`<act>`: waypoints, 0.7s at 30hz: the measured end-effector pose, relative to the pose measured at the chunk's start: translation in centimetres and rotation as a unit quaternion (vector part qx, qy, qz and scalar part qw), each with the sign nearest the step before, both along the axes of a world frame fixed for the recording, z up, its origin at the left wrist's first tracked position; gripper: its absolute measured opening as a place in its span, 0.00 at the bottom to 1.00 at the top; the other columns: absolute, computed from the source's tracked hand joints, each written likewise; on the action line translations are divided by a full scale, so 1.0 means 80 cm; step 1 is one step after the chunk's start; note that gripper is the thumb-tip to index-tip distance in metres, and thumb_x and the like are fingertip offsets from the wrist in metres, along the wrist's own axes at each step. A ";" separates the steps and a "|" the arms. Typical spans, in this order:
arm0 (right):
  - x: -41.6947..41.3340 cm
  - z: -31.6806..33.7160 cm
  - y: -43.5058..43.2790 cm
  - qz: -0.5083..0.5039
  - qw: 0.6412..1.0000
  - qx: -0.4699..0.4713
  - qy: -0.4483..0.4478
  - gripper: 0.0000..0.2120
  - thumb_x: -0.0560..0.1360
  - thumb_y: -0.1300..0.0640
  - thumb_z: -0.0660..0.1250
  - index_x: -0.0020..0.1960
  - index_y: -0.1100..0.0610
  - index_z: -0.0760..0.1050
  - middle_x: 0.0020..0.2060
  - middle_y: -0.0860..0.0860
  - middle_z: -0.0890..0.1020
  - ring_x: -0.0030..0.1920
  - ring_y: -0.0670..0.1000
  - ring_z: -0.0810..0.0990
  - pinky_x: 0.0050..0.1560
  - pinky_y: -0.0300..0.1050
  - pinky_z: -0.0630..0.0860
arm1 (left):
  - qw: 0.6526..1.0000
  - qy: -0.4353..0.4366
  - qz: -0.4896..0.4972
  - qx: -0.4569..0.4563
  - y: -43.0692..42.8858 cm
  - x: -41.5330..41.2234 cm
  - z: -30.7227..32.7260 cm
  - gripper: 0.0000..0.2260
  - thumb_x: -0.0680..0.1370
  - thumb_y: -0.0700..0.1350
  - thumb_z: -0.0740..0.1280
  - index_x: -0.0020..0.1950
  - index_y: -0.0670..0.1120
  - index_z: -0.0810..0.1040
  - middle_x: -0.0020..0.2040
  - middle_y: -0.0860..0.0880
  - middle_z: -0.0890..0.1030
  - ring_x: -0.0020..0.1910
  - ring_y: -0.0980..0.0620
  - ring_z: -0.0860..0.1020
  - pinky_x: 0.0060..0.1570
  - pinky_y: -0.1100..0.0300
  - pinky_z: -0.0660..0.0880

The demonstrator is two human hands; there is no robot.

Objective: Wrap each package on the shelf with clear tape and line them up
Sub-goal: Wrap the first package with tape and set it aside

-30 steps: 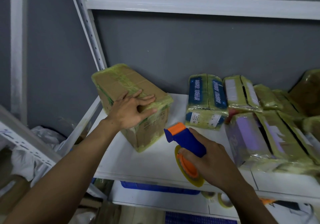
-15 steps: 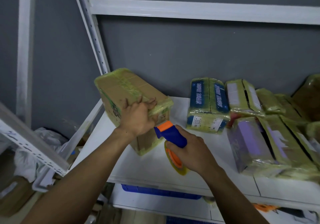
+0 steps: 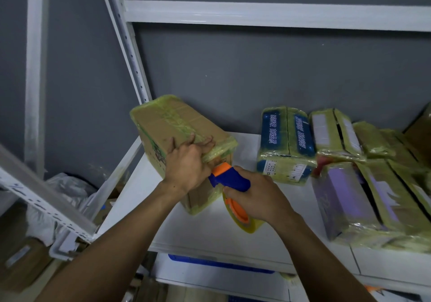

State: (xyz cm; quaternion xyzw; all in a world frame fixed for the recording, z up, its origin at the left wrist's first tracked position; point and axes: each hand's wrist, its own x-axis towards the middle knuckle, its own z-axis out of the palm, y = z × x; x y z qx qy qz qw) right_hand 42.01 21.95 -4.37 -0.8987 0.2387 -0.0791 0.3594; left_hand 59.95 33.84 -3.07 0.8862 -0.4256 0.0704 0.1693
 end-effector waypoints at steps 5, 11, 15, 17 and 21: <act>0.008 0.008 -0.002 0.003 0.997 -0.074 0.018 0.18 0.73 0.36 0.67 0.59 0.41 0.73 0.40 0.42 0.79 0.41 0.47 0.78 0.38 0.45 0.77 | 1.000 0.007 -0.008 0.005 -0.001 0.001 0.002 0.26 0.78 0.63 0.65 0.76 0.61 0.69 0.74 0.64 0.70 0.79 0.48 0.63 0.76 0.32 0.49; 0.008 0.003 0.008 -0.009 0.981 -0.189 0.033 0.26 0.74 0.32 0.66 0.66 0.43 0.68 0.44 0.45 0.77 0.43 0.50 0.76 0.34 0.41 0.69 | 1.000 0.018 -0.010 0.002 -0.002 0.001 0.004 0.27 0.78 0.60 0.67 0.76 0.61 0.69 0.74 0.64 0.70 0.79 0.48 0.63 0.77 0.32 0.48; 0.008 -0.006 0.015 -0.001 0.980 -0.190 0.061 0.22 0.75 0.35 0.66 0.63 0.43 0.68 0.45 0.46 0.77 0.44 0.52 0.79 0.39 0.44 0.74 | 1.000 0.024 -0.011 -0.014 0.001 0.001 0.006 0.27 0.76 0.60 0.69 0.75 0.61 0.70 0.74 0.65 0.70 0.78 0.48 0.63 0.77 0.34 0.47; 0.003 -0.017 0.017 -0.006 0.984 -0.153 0.088 0.18 0.75 0.37 0.66 0.60 0.42 0.69 0.45 0.46 0.78 0.44 0.52 0.80 0.42 0.46 0.77 | 1.000 0.018 -0.010 -0.012 0.004 -0.001 0.007 0.27 0.77 0.59 0.69 0.76 0.61 0.69 0.74 0.65 0.70 0.79 0.49 0.62 0.77 0.35 0.47; -0.011 -0.031 0.010 -0.046 0.994 -0.076 0.056 0.12 0.76 0.38 0.65 0.54 0.42 0.70 0.40 0.43 0.80 0.39 0.46 0.79 0.39 0.44 0.77 | 1.000 -0.006 0.000 0.014 0.007 -0.007 0.014 0.31 0.76 0.64 0.69 0.78 0.61 0.65 0.77 0.62 0.66 0.78 0.48 0.61 0.77 0.37 0.50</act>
